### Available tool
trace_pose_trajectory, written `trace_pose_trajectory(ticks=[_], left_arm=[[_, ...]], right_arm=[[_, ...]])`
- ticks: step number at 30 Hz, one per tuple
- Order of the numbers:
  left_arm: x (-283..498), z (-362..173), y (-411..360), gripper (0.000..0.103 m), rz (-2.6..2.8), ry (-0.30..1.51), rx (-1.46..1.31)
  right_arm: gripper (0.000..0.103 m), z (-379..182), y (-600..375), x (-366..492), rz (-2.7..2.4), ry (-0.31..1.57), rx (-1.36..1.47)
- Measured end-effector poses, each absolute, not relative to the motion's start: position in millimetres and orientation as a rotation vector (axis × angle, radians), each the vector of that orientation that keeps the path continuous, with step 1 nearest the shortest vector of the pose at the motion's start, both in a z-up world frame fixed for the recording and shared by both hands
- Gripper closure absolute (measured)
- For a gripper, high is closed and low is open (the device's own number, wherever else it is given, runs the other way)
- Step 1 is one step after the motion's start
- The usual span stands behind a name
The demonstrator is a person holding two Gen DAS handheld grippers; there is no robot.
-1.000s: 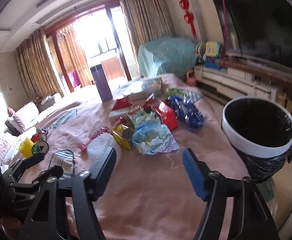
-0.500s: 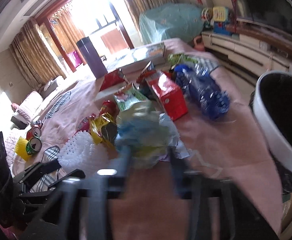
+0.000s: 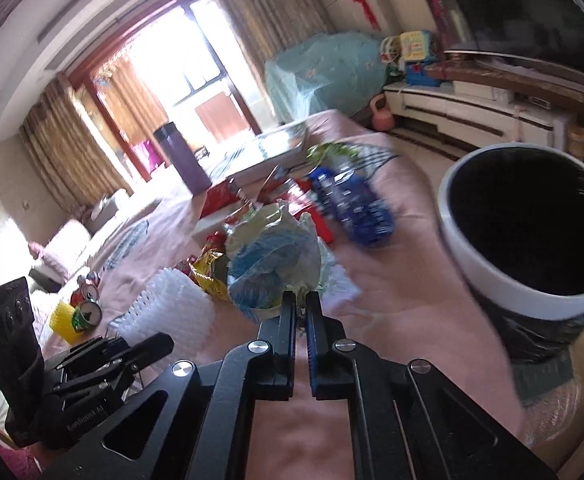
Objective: Collect trash
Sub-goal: 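Grasp the white mesh sleeve with the left gripper while the right grasps the crumpled blue wrapper, then carry both items over the trash bin and open both grippers to drop them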
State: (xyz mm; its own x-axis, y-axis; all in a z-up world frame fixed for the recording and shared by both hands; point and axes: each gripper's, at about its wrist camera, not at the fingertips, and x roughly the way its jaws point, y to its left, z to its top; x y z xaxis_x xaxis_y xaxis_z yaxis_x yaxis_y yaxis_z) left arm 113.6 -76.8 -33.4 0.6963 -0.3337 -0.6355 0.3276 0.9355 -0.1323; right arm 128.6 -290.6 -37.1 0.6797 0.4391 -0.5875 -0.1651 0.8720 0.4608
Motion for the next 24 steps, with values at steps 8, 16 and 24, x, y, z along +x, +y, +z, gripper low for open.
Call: trace_pose_trajectory(ticks=[8,16,24], left_arm=[[127,-16,-128,0.079,-0.485,0.687,0.029],[152,-12,-182,0.079,-0.565,0.7,0.083],[182,-12,-233,0.079,-0.63,0.724,0.129]], right_arm=[[0.099,-18,-346,115,0.232,0.683,0.42],[0.099,-19,-396,118,0.119,0.672,0.441],[0.099,-32,-432,135,0.074,0.7,0.463]])
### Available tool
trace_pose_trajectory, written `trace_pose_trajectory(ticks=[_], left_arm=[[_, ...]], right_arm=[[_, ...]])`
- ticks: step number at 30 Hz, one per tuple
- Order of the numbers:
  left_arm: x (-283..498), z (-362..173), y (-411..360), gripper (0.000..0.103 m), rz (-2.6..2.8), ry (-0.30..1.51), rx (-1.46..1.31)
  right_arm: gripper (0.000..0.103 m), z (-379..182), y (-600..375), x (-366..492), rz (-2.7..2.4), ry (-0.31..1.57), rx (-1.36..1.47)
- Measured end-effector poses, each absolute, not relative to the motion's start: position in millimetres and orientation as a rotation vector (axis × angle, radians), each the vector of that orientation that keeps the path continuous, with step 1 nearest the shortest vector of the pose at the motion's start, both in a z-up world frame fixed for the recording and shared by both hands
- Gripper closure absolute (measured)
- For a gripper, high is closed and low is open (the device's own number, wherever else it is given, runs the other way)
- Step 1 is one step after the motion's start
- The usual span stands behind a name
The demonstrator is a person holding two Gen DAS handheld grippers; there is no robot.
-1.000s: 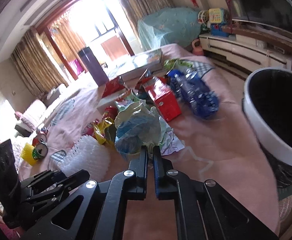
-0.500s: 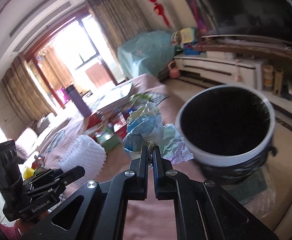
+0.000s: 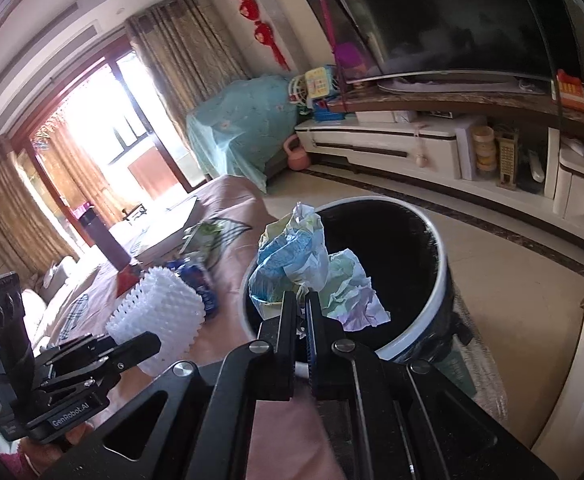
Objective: Collect trash
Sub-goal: 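Carry both items over the trash bin and open both grippers to drop them, then grasp the pink lollipop with the left gripper while the right grasps the yellow snack bag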
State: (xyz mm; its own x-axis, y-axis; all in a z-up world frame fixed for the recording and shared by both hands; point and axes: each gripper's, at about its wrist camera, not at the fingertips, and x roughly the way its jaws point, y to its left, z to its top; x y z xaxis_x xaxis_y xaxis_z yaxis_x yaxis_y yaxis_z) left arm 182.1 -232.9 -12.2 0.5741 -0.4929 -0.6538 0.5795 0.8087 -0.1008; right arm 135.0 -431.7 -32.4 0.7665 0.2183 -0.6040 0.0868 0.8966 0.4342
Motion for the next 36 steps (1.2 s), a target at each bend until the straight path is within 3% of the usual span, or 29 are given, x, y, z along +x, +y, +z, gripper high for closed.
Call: trace_pose_trajectory(ticks=[15,19,20,21,23,25,30,36], left_arm=[[242,-33,-302,0.076,-0.684,0.843,0.146],[242,-37,-304,0.037,-0.673,0.844,0.151],[240,-36,-302,0.031,-0.669,0.836,0.153],[236,-35,-298,0.03,-0.664,0.826,0.151],[230,-34,-290,0.027,-0.661,0.817,0.146],[222,-34,-278,0.024,-0.654,0.816,0.132],[193,-34,-241,0.023,-0.62,0.798,0.088],[160,-37,-184,0.022,-0.548,0.773,0.046]], right_arm=[[0.099,-56,-469,163,0.032,0.762,0.48],[0.093,-61,-471,167,0.012,0.787,0.477],[0.087,-61,-472,167,-0.004,0.793,0.478],[0.075,-61,-474,167,-0.011,0.793,0.482],[0.062,-58,-474,160,-0.022,0.773,0.492],[0.054,-54,-475,156,-0.023,0.752,0.505],[0.02,-41,-459,138,-0.016,0.69,0.525],[0.014,-32,-415,120,0.011,0.672,0.493]])
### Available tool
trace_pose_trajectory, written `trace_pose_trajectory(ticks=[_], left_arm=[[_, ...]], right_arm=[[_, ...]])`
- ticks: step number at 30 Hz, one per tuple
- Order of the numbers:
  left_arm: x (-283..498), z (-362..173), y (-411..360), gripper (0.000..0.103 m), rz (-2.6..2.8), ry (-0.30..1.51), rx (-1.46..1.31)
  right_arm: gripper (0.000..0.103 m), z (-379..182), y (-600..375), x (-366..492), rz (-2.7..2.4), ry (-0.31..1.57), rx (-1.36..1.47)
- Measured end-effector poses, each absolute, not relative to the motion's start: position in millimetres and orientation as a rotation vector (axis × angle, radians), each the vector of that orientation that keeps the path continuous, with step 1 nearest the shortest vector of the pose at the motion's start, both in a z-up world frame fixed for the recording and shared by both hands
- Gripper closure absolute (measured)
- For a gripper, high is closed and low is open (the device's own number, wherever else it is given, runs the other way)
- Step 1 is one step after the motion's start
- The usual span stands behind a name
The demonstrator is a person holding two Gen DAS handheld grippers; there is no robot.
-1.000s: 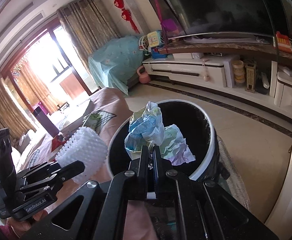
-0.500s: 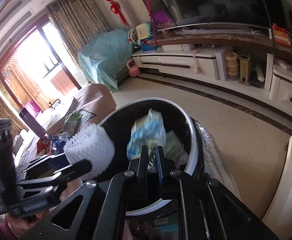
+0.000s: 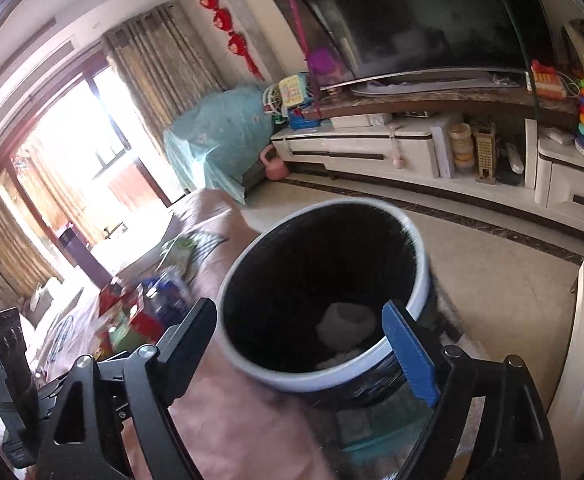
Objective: Collect trash
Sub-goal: 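Grasp the pink lollipop with the left gripper while the right grasps the yellow snack bag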
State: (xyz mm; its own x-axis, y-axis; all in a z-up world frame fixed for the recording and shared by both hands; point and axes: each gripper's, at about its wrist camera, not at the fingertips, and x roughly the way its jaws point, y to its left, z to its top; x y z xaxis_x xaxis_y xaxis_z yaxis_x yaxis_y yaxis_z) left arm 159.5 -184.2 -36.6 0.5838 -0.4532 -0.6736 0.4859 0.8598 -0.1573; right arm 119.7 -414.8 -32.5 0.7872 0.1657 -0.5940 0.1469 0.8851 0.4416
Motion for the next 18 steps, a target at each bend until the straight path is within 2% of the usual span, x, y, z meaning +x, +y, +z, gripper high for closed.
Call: trace_pose_trajectory(ticks=[5,18], left_arm=[[138,-42,-136,0.021,-0.468,0.768,0.029],[113,-51,-21,0.021,-0.247,0.771,-0.069]], right_arm=[[0.009,-36,-373,110,0.087,0.686,0.484],[0.009,-43,-268,113,0.31,0.735,0.372]])
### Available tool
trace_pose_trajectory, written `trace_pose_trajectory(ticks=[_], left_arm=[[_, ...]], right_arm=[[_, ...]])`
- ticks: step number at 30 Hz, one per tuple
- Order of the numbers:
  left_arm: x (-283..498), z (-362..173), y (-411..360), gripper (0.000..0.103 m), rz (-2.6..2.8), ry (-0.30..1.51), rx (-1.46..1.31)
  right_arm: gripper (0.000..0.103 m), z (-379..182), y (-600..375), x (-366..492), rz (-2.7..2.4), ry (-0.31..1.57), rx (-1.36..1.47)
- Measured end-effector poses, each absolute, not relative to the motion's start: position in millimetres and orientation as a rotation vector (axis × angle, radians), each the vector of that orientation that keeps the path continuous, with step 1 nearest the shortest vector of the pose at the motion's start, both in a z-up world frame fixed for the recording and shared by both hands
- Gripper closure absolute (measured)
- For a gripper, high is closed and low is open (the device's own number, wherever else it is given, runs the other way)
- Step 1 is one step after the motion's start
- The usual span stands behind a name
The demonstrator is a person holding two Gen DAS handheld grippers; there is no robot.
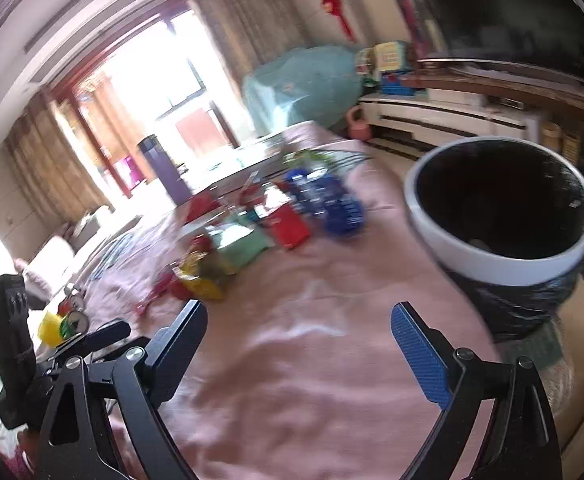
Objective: Collect trash
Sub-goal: 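Grasp the pink lollipop with the left gripper while the right grasps the yellow snack bag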
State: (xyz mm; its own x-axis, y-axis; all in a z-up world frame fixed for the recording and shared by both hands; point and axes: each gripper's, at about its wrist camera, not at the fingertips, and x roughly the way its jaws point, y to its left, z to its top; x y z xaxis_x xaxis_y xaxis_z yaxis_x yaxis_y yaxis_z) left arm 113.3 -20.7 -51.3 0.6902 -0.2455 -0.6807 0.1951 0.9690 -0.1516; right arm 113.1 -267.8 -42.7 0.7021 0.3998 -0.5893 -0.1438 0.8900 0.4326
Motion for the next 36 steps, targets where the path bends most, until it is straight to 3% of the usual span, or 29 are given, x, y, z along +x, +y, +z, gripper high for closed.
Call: trace_pose_trajectory(ticks=[8,15,26,31,33,34,35,36], left_arm=[[118,-50,9,0.021,-0.17,0.761,-0.078],[133,-48,31,0.021,-0.142,0.764,-0.077],[192,-73,48,0.042,-0.138,0.898,-0.015],[213,-88,40,0.044,-0.141,0.936,0.043],[216,-88,36,0.052,-0.143,0.927,0.062],[216,-88,36,0.062,-0.144,0.925,0.066],[217,-88,36,0.071,-0.146,0.924,0.066],[216,-87,35,0.076,-0.151,0.922,0.066]], right_arm=[[0.011,-44,-236,120,0.379,0.752,0.339],[0.033,-46,-211,132,0.433,0.778,0.312],[0.038,-50,-177,165,0.499,0.816,0.258],[0.042,-56,-167,182,0.509,0.833,0.24],[0.052,-59,-162,187,0.52,0.845,0.234],[0.057,-61,-160,189,0.526,0.852,0.233],[0.072,-63,-158,191,0.535,0.862,0.232],[0.075,-64,-157,191,0.54,0.864,0.233]])
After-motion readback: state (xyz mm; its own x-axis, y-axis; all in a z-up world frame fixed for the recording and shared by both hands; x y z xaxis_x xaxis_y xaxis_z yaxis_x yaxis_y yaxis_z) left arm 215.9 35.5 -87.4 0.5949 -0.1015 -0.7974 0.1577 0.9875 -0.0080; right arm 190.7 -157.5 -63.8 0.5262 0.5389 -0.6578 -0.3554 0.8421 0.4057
